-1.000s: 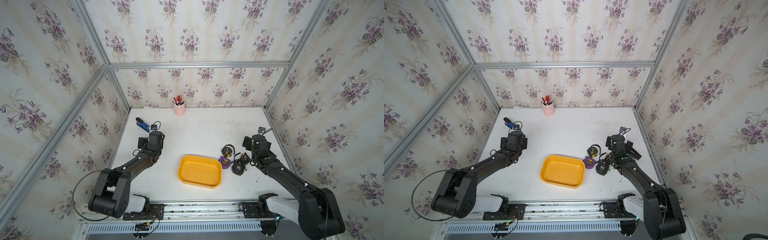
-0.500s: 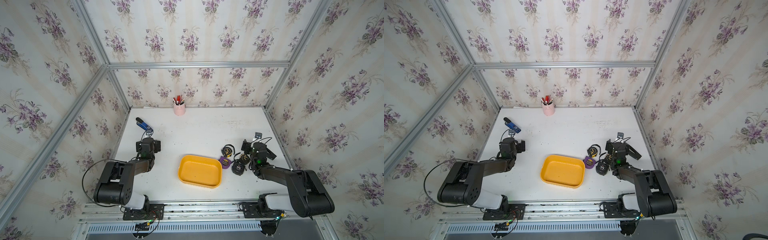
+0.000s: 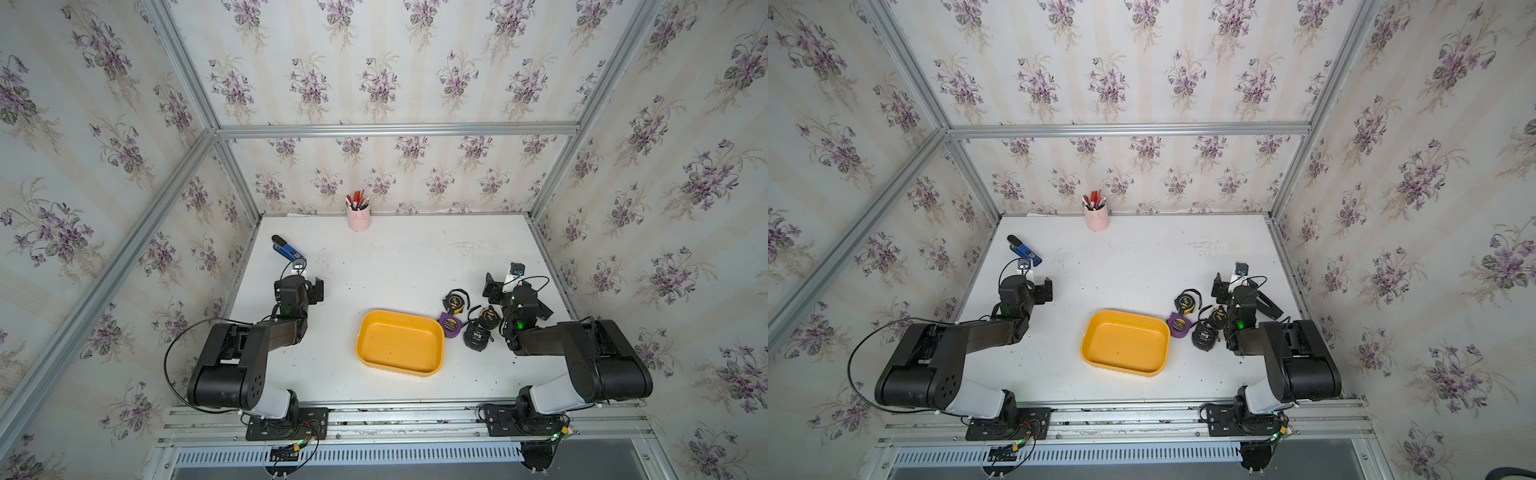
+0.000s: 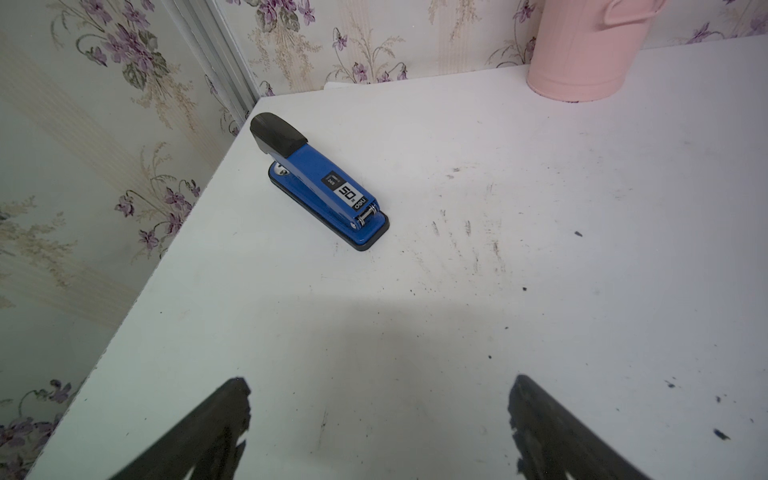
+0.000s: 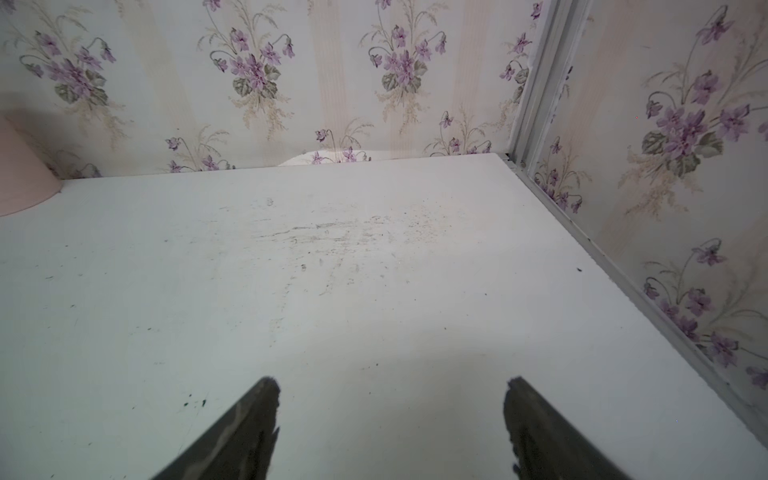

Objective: Take the tape measure out of the storage box
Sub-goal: Reset both arms

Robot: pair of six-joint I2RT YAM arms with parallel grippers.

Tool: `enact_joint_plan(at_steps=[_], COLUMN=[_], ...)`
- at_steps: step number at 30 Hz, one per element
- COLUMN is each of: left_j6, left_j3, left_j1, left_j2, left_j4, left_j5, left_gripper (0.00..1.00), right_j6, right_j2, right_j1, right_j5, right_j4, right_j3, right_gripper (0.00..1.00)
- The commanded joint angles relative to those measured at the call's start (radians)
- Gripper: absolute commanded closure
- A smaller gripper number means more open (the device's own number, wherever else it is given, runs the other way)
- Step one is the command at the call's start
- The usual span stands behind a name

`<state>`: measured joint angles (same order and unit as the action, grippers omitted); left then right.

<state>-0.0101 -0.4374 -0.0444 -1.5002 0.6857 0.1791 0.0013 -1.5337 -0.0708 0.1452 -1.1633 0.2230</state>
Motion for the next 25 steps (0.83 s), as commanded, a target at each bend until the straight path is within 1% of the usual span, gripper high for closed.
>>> enact_joint_plan(at_steps=[1,3,4,5,6,8,10,12,25], left_j6=[0.004,0.004,0.004,0.005,0.004,0.004,0.005,0.005,0.004], left_j3=[-0.004,-0.004,-0.004,-0.004,-0.004,-0.003,-0.004,-0.004,-0.004], left_j1=[0.001,0.001,0.001,0.002,0.001,0.001,0.001,0.001,0.001], left_j2=[0.003,0.003,0.003,0.003,0.003,0.003,0.002,0.003,0.005], left_j4=[0.022,0.023,0.022,0.023,0.023,0.022,0.022,0.023,0.021], left_j5=[-0.009,-0.009,-0.010,-0.009,-0.010,-0.010,-0.009,-0.009,-0.009], left_gripper=[0.00,0.00,0.00,0.00,0.00,0.00,0.00,0.00,0.00], right_j6=[0.006,0.003,0.011,0.009,0.005,0.008,0.005,0.006,0.007], right_j2=[0.015,-0.020,0.003,0.000,-0.014,0.002,-0.007,0.003,-0.003], right_j1=[0.000,0.000,0.000,0.000,0.000,-0.001,0.000,-0.001,0.000], right_j5=[0.000,0.011,0.013,0.012,0.014,0.008,0.008,0.007,0.005], right_j4=[-0.107,-0.147,-0.088,-0.121,-0.174,-0.102,-0.145,-0.110,-0.118], right_j3=[-0.019,-0.010,0.000,-0.006,-0.017,-0.002,-0.013,-0.005,-0.005], right_gripper=[0.17,0.17,0.17,0.03,0.00,0.00,0.00,0.00,0.00])
